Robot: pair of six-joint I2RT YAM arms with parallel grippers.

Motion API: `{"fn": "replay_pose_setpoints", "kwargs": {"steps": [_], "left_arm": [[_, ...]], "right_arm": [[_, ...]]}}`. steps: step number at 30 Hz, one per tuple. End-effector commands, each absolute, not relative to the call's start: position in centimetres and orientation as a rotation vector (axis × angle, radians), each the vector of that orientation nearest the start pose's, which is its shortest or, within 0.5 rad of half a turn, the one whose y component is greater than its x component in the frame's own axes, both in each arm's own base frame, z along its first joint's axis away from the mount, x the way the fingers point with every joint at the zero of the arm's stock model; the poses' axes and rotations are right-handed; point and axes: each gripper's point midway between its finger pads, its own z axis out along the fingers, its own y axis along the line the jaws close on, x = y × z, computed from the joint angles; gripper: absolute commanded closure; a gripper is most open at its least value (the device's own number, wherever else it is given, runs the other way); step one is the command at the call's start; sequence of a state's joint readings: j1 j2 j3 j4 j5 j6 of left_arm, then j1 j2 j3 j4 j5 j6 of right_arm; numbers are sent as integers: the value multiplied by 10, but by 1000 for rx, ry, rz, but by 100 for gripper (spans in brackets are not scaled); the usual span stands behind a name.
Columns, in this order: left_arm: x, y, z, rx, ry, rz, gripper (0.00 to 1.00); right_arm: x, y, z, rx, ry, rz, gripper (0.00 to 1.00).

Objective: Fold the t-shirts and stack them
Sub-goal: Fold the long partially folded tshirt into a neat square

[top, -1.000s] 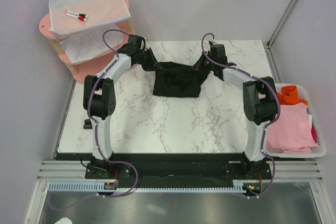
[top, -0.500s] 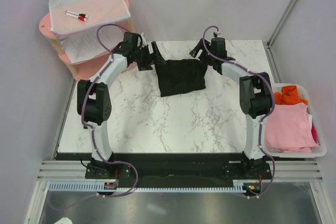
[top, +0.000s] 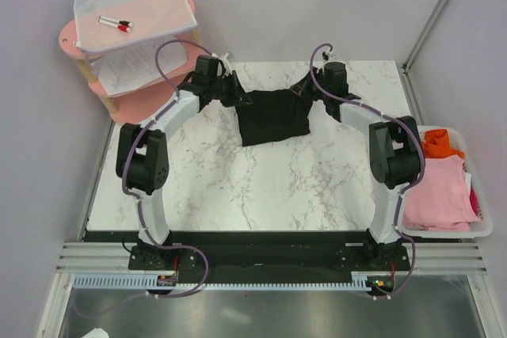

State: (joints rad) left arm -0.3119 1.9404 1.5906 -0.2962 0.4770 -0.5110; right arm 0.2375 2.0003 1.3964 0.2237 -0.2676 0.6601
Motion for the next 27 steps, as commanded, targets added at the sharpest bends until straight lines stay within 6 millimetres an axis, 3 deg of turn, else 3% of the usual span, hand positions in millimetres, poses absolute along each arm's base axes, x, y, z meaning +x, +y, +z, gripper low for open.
{"fn": "replay_pose_setpoints", "kwargs": {"steps": [1, 2, 3, 7, 8, 9, 11, 12, 17, 20, 23, 27], "left_arm": [[482, -271, 151, 36, 2308, -1053, 98], [486, -273, 136, 25, 2334, -1058, 98], [495, -277, 142, 35, 2308, -1069, 98], [518, -287, 126, 20, 2313, -1093, 98], [522, -289, 123, 19, 2311, -1098, 98], [530, -292, 116, 17, 2315, -1102, 98], [537, -294, 113, 10, 2311, -1104, 98], [538, -294, 102, -2, 2333, -1099, 98], [535, -289, 76, -28, 2400, -1057, 98], [533, -286, 63, -47, 2429, -1034, 98], [532, -285, 63, -43, 2431, -1032, 98], [532, -284, 82, -8, 2394, -1029, 98]], "right_arm": [[554, 225, 143, 188, 2015, 970, 100], [558, 226, 139, 190, 2024, 973, 100], [562, 227, 134, 193, 2030, 972, 100], [587, 234, 110, 208, 2049, 997, 100], [591, 232, 105, 222, 2050, 992, 100], [595, 230, 87, 259, 2071, 981, 100], [604, 223, 79, 293, 2071, 974, 100], [607, 218, 65, 326, 2087, 966, 100], [599, 196, 17, 442, 2156, 919, 100], [596, 189, 2, 468, 2170, 893, 100], [598, 190, 4, 453, 2153, 923, 100], [600, 198, 35, 400, 2084, 993, 100]]}}
